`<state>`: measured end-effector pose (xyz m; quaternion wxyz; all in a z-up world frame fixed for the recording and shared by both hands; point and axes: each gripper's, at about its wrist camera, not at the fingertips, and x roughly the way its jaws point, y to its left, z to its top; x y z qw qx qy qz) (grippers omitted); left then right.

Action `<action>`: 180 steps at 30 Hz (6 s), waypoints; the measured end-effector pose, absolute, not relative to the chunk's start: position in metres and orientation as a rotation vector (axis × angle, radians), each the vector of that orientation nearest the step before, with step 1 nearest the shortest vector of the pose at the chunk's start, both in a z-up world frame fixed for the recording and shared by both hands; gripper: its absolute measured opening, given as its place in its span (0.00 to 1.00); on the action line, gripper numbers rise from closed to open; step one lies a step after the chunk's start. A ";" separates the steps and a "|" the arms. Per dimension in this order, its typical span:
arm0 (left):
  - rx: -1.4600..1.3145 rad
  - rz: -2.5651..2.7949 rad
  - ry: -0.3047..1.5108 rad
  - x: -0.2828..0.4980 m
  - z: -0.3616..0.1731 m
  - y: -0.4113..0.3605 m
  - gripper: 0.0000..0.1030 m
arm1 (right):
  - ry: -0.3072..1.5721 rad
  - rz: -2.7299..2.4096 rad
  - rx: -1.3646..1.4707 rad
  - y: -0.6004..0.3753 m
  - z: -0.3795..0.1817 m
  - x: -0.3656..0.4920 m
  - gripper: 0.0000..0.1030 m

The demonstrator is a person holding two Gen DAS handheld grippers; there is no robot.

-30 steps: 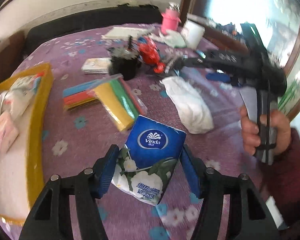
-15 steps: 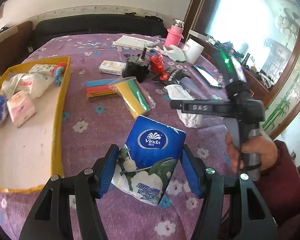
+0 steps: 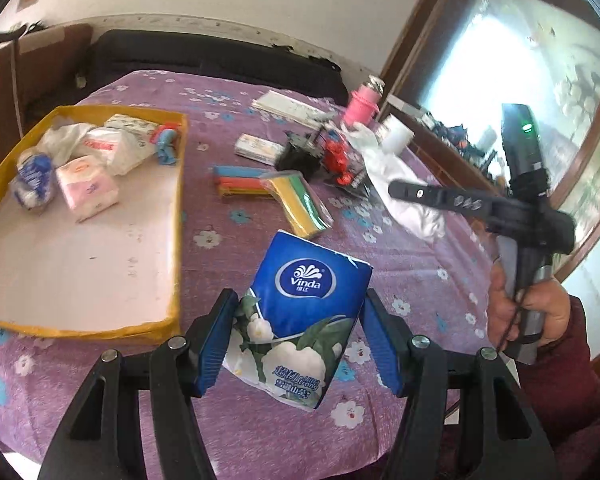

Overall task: Organize soft objects
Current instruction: 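Carry both held items into the yellow tray and open both tools, then move both open tools back over the remaining table items, then grasp the bagged yellow-green sponge strips with left tool while right tool grasps the black snack bag, then carry both held bags into the yellow tray and open both tools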

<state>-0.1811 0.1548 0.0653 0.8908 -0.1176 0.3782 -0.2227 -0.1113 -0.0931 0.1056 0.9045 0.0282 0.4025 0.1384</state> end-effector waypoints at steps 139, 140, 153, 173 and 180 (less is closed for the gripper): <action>-0.118 -0.281 0.933 -0.123 0.061 0.077 0.80 | 0.930 -0.021 0.307 -0.225 0.024 -0.022 0.39; -0.117 -0.281 0.943 -0.118 0.058 0.072 0.80 | 0.921 -0.032 0.308 -0.230 0.023 -0.024 0.39; -0.091 -0.185 0.950 -0.030 0.036 0.028 0.79 | 0.874 0.003 0.430 -0.255 0.015 -0.039 0.41; -0.064 -0.257 0.939 -0.041 0.030 0.009 0.37 | 0.861 0.002 0.432 -0.254 0.014 -0.032 0.55; -0.171 -0.318 0.906 -0.077 0.048 0.035 0.37 | 0.834 0.002 0.465 -0.260 0.013 -0.031 0.45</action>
